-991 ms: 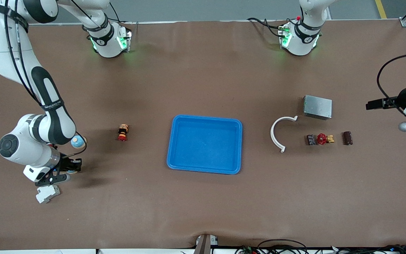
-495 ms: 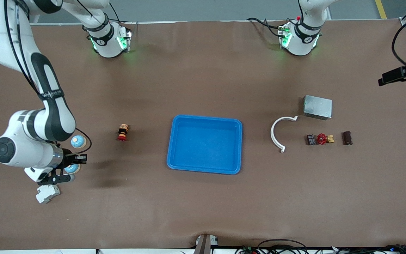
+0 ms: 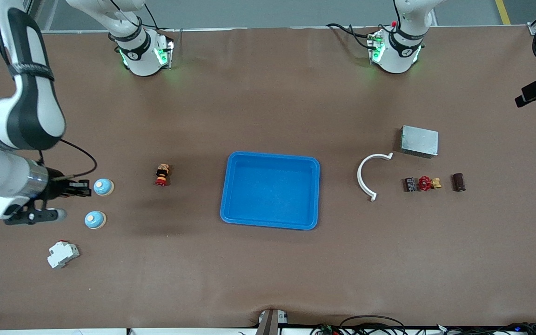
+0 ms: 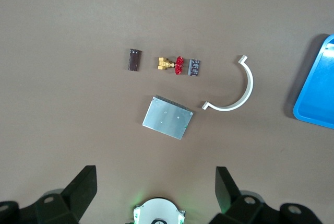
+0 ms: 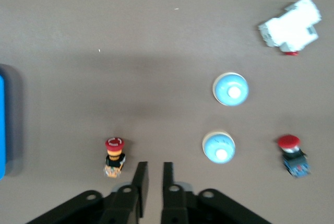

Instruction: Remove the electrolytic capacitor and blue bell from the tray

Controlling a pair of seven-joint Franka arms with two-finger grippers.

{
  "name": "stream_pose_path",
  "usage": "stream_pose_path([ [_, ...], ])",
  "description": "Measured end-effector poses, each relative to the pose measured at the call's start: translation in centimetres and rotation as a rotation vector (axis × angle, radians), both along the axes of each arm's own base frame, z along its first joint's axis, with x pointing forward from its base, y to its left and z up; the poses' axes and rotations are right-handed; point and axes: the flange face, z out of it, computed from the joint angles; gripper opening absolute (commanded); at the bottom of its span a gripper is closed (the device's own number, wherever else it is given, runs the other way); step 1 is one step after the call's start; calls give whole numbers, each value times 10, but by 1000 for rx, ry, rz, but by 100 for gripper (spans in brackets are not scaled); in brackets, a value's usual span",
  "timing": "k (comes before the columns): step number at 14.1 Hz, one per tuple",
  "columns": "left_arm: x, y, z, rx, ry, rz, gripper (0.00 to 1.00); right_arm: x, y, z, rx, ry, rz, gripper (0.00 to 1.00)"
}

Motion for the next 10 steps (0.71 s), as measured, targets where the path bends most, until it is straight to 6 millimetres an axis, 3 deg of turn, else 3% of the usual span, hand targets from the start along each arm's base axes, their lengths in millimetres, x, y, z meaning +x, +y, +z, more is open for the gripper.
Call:
stream_pose_path([
  [4,14,-3,-9,-7,-26,-11,100,-29,-10,62,-6,3,-13,100],
  [7,54,14,-54,-15,-43,-7,100,-52,-19,105,-12,-14,-28,100],
  [10,71,12,-76,-8,-44,-24,100,-75,-44,144,-19,-49,-74,100],
])
